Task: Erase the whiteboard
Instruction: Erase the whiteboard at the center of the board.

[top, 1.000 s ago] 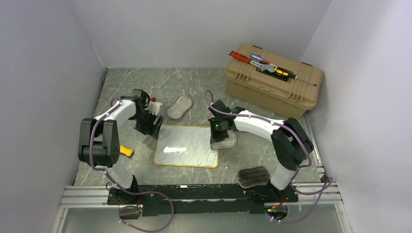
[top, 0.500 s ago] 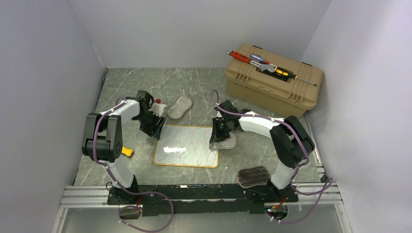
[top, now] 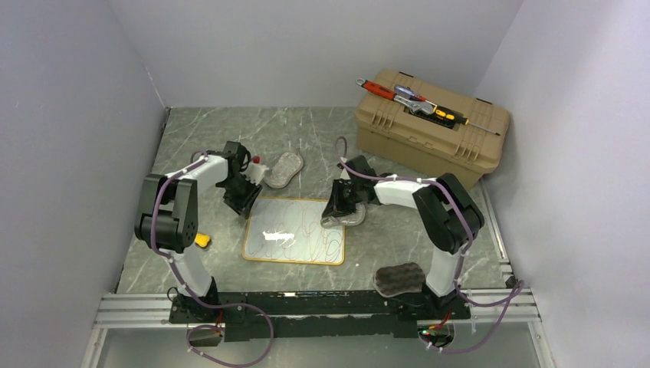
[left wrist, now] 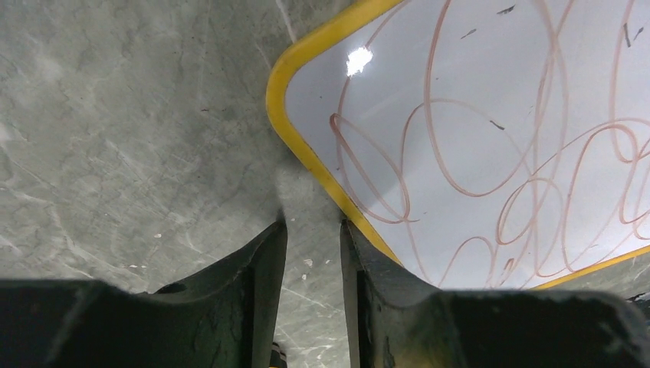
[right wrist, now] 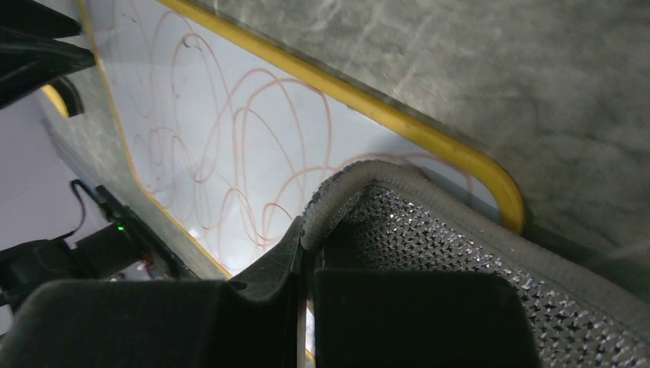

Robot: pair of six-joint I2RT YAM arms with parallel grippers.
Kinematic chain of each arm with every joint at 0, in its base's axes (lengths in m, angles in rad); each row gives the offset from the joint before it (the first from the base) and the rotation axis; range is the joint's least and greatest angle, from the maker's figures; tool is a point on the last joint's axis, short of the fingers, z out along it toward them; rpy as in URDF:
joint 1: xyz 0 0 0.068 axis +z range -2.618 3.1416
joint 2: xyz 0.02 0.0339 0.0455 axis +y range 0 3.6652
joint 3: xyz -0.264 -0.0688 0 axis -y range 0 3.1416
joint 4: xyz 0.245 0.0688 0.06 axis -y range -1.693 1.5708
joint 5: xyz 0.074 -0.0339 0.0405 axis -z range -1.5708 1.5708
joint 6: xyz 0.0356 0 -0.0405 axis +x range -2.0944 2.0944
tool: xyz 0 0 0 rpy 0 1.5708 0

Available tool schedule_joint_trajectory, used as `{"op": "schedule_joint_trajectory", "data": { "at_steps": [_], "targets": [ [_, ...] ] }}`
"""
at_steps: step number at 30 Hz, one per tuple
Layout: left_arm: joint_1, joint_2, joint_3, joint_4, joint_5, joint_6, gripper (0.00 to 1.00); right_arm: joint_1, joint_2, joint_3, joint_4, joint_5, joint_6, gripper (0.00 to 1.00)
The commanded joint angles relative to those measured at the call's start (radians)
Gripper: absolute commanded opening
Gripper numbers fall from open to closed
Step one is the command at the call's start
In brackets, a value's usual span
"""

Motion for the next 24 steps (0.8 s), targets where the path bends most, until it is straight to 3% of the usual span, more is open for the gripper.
{"op": "schedule_joint_trajectory", "data": {
  "at_steps": [1, 9, 18, 24],
  "targets": [
    [-0.029, 0.098, -0.033, 0.101, 0.027, 0.018, 0.39, 0.016, 0.098, 0.03, 0.176, -0.044, 0.067, 0.0],
    [-0.052, 0.123, -0.034, 0.113, 0.027, 0.015, 0.36, 0.079, 0.292, 0.187, 0.229, -0.094, 0.134, 0.0],
    [-0.053, 0.136, -0.031, 0.109, 0.015, 0.036, 0.27, -0.102, 0.035, -0.069, 0.193, -0.101, 0.031, 0.0],
    [-0.053, 0.131, -0.032, 0.119, 0.017, 0.041, 0.26, -0.05, 0.117, -0.095, 0.284, -0.089, 0.106, 0.0]
  ]
}}
